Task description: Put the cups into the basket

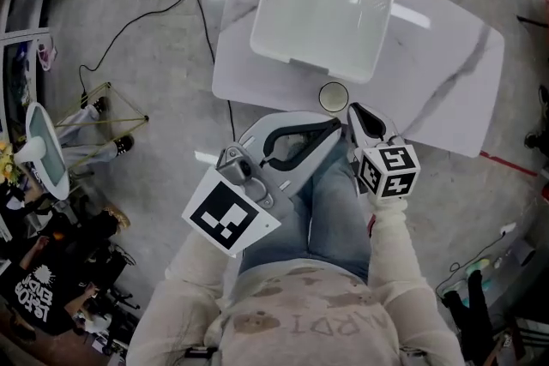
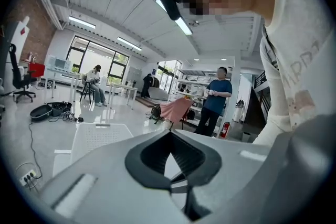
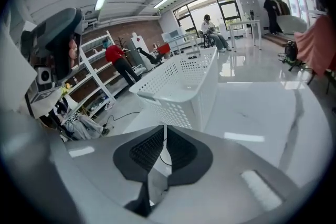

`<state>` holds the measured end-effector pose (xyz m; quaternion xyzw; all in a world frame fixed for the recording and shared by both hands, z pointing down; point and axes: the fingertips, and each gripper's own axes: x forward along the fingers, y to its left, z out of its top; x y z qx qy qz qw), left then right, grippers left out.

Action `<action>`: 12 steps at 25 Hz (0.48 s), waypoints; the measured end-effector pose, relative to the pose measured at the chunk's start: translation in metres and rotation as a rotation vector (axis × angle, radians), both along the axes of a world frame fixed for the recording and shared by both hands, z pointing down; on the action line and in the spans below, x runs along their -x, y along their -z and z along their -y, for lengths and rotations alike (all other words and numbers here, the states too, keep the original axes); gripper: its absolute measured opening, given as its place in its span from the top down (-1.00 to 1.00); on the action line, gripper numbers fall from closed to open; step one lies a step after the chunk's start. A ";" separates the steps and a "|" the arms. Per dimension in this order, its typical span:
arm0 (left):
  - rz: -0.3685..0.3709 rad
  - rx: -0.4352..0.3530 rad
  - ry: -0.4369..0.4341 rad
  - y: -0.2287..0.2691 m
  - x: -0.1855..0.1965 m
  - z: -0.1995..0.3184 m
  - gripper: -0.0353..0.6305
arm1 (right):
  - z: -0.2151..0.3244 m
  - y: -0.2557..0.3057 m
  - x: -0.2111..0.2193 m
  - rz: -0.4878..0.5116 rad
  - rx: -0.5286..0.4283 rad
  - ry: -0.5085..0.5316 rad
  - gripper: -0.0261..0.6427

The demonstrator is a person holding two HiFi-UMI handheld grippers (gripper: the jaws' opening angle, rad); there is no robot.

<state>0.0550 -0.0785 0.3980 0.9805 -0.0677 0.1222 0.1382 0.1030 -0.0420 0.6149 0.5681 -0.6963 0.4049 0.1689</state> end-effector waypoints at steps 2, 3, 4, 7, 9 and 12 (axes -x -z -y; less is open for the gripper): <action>0.016 0.006 -0.015 -0.014 -0.001 -0.003 0.89 | -0.003 -0.022 -0.004 -0.010 0.042 -0.022 0.78; 0.024 0.005 -0.024 -0.020 -0.001 -0.004 0.89 | -0.004 -0.031 -0.006 -0.014 0.064 -0.036 0.75; 0.031 0.004 -0.032 -0.026 -0.002 -0.006 0.89 | -0.006 -0.040 -0.008 -0.016 0.086 -0.051 0.75; 0.038 0.007 -0.042 -0.037 -0.002 -0.008 0.89 | -0.008 -0.061 -0.012 -0.020 0.140 -0.085 0.73; 0.036 0.014 -0.038 -0.043 -0.002 -0.008 0.89 | -0.009 -0.073 -0.013 -0.020 0.174 -0.096 0.71; 0.033 0.022 -0.028 -0.050 -0.001 -0.008 0.89 | -0.008 -0.091 -0.012 -0.019 0.223 -0.112 0.69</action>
